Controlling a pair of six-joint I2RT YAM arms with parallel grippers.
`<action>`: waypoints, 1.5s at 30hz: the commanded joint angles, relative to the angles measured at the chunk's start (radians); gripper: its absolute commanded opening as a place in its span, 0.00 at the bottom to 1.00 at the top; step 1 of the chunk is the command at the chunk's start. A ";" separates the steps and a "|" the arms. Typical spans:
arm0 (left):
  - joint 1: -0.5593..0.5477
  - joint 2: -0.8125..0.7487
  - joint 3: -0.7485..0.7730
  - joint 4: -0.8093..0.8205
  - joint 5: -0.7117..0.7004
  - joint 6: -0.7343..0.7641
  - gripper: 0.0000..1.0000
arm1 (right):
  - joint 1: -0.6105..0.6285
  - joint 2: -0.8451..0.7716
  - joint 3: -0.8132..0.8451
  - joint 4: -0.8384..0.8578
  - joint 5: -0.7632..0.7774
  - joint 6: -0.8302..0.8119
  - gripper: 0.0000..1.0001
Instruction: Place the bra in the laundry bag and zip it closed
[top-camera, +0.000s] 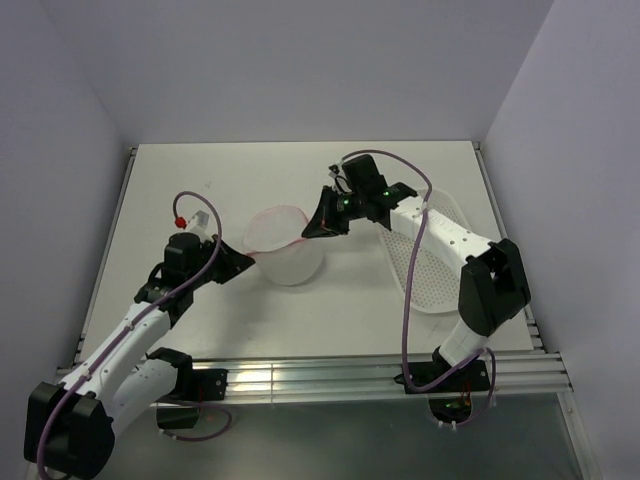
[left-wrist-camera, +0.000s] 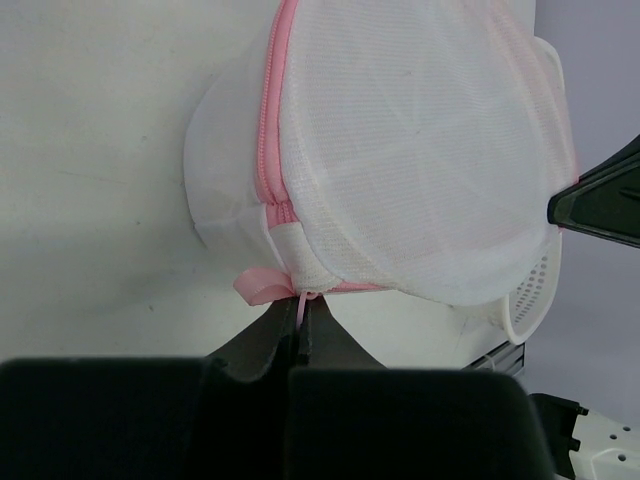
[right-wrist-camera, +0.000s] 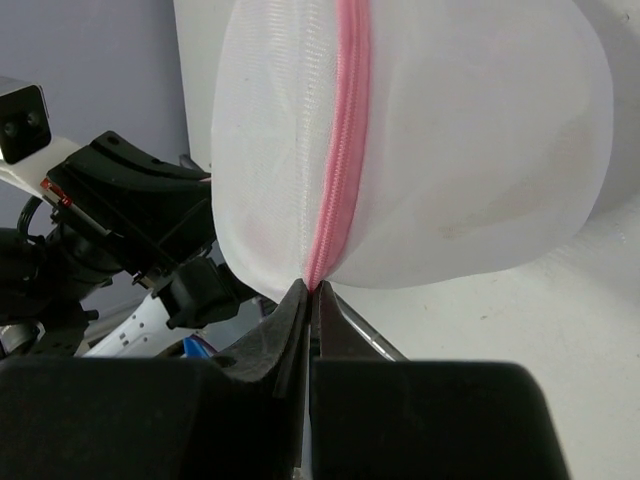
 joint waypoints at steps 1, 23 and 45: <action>0.074 -0.008 0.003 -0.149 -0.182 0.016 0.00 | -0.082 -0.011 0.069 -0.048 0.064 -0.068 0.00; 0.093 -0.071 0.146 -0.244 -0.136 0.078 0.61 | -0.084 0.018 0.084 -0.020 0.055 -0.083 0.22; 0.093 -0.051 0.351 -0.287 -0.058 0.139 0.66 | -0.084 -0.244 0.087 -0.108 0.241 -0.117 1.00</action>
